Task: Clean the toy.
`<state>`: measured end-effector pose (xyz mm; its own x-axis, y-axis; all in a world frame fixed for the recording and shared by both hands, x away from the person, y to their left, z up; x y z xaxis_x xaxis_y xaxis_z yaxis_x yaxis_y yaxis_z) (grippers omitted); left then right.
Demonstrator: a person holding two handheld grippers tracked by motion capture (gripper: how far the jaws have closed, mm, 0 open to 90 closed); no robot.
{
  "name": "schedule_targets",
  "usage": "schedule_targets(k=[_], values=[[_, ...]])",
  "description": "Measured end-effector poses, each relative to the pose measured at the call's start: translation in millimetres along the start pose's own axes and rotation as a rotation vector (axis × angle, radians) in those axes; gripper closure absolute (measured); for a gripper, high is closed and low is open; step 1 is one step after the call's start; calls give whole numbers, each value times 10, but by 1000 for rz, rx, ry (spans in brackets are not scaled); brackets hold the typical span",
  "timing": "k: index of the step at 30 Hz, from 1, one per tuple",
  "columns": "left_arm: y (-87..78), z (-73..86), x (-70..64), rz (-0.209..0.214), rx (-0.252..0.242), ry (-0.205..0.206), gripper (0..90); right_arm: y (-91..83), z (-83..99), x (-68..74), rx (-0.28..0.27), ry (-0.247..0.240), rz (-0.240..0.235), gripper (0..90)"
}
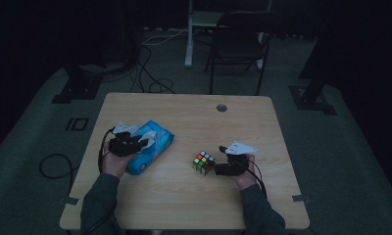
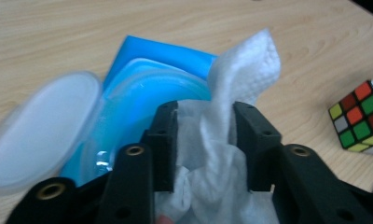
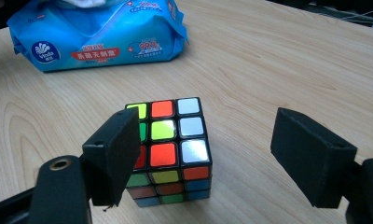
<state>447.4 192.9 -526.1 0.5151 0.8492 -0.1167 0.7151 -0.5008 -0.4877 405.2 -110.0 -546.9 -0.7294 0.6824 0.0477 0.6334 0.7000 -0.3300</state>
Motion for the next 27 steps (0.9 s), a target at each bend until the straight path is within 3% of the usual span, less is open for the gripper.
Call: schedule_targets(k=[3,7,10,14,19,27], values=[[35,48,19,-38,58,46,731,3,4,1,3,-1,-1,241],[100,93,31,-53,98,47,668,6,4,9,3,-5,-1,241],[117,97,42,-53,102,43,795,4,3,3,3,-4,0,241],[91,24,18,-66,78,69,856,-1,-1,-1,1,-1,2,242],[29,-102,-41,-32,22,46,863,1,-1,7,1,-5,-2,242],[-91,-354,-93,-29,-75,54,868,-2,-8,19,-1,-3,-5,247]])
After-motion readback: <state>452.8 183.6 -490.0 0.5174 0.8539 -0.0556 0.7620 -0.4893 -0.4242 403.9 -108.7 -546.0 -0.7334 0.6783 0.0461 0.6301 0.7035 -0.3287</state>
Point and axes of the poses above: each handheld gripper's, and its own axes: y roughly forward along the jaws, z roughly out of its underside, x roughly to its left, the point moved 9 cm from there along y, roughly forward along the jaws, and after that the axes turned 9 degrees about -x, right-handed, at the moved point
